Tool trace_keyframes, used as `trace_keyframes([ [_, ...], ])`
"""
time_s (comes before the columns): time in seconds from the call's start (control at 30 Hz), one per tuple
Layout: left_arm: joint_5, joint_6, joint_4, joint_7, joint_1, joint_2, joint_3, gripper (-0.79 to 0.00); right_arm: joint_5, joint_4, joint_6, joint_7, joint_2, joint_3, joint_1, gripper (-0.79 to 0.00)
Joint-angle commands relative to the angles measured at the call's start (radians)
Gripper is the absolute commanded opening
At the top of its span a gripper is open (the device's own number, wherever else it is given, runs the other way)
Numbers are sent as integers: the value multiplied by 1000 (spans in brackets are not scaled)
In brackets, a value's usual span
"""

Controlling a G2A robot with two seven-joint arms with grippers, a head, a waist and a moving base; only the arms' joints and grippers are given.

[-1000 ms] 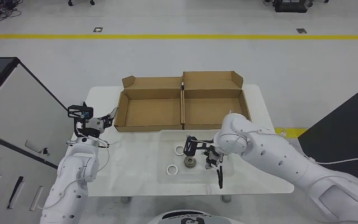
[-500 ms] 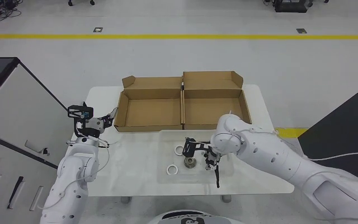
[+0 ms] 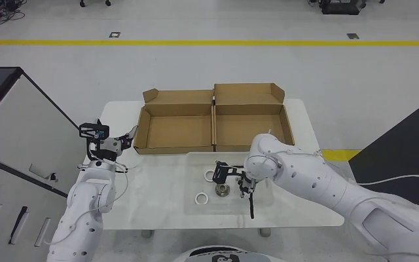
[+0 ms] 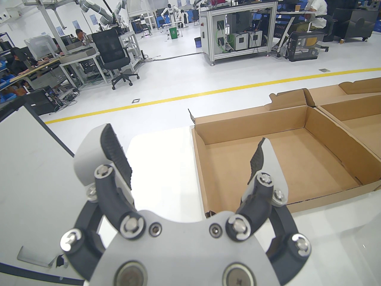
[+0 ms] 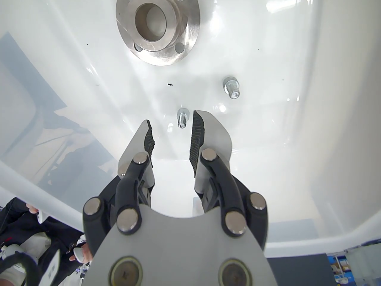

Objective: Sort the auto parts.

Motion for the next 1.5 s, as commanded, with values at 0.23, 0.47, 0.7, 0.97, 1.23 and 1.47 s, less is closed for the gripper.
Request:
trace_keyframes([
  [0.23, 0, 0, 0, 0, 0, 0, 0, 0, -3, 19, 1, -4, -10, -12, 7, -508],
  [0.47, 0, 0, 0, 0, 0, 0, 0, 0, -8, 37, -1, -11, -19, -19, 9, -520],
  [0.7, 0, 0, 0, 0, 0, 0, 0, 0, -11, 55, -6, -16, -28, -23, 13, -551],
  [0.97, 0, 0, 0, 0, 0, 0, 0, 0, -21, 69, 7, -9, -35, -26, 13, -773],
  [1.23, 0, 0, 0, 0, 0, 0, 0, 0, 5, 29, 24, 0, -23, 10, 8, -785],
  [1.47, 0, 0, 0, 0, 0, 0, 0, 0, 73, -141, 24, 0, 34, 115, -16, -785],
])
